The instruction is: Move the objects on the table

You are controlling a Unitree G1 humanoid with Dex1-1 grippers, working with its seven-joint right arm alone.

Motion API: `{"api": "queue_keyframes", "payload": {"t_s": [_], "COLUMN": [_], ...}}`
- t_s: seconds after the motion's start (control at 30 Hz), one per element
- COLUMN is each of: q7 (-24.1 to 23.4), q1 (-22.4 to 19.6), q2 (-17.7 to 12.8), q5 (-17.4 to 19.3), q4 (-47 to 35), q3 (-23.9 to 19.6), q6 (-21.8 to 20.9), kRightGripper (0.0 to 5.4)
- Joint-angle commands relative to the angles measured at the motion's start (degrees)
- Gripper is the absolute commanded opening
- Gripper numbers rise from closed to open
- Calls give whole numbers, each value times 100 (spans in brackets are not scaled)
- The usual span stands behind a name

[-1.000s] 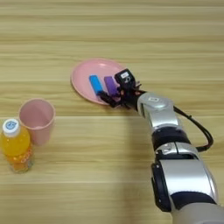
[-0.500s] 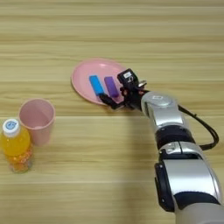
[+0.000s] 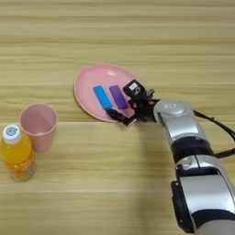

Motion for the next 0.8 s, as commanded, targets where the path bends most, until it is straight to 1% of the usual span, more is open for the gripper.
{"api": "queue_keyframes", "payload": {"t_s": [0.03,0.23,0.4,0.8], "q7": [126,431,778,1338], "q1": [-151,32,296,698], "q2": [-302,-441,-641,-964], "q5": [-50,-17,-21,-39], "q4": [-491,-858,-1310,-2025], "q3": [65,113,172,268], "q6": [-106,-107,-153,-175], "kRightGripper": [534,534,534,534]}}
